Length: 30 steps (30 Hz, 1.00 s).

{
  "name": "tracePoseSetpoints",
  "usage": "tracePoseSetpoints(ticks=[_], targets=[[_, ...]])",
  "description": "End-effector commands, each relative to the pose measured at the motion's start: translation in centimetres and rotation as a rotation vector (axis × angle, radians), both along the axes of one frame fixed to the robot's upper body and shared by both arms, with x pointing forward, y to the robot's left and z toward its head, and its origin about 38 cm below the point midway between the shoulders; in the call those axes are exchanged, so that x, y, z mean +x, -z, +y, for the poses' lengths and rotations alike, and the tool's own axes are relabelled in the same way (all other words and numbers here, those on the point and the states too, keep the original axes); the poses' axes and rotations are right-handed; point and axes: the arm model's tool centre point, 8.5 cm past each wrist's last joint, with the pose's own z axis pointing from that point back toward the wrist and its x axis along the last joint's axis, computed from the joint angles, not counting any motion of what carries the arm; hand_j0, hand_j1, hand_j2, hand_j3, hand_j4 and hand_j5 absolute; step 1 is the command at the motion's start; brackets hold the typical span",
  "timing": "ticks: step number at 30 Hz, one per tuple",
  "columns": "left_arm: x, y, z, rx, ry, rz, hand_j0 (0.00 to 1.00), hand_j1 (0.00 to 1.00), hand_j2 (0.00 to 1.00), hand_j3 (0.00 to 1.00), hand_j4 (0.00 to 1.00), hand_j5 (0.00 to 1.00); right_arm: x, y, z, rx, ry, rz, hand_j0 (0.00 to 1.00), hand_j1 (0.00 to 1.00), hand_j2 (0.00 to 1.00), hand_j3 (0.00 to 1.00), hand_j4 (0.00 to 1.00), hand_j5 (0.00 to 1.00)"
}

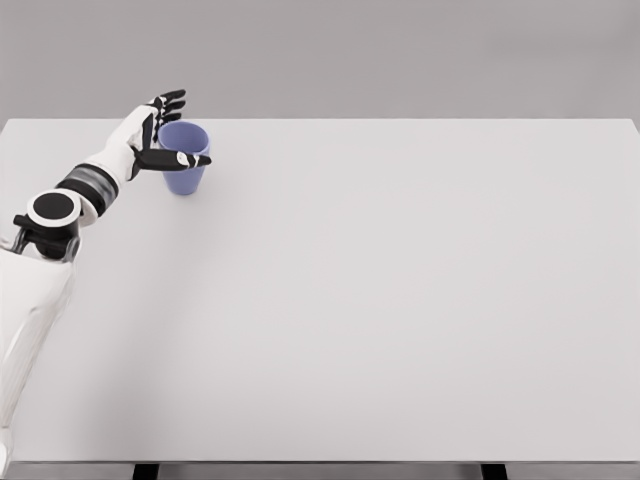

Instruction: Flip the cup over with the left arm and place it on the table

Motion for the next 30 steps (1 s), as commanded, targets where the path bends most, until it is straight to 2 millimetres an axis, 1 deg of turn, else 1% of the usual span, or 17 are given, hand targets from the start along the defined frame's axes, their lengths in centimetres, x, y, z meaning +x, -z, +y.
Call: tracePoseSetpoints(ticks=[1,30], targets=[[-0.01,-0.14,-0.02,-0.001,0.002,-0.006,1.00,1.00,1.00,1.00,1.00,1.00,-0.01,0.00,0.00,0.000,0.000,0.000,1.00,1.00,1.00,1.00,1.00,1.00],[-0.07,-0.50,0.92,0.030,-0.009,-0.015,1.00,1.00,1.00,1.00,1.00,1.00,-0.01,0.00,0.00,0.000,0.000,0.000,1.00,1.00,1.00,1.00,1.00,1.00]])
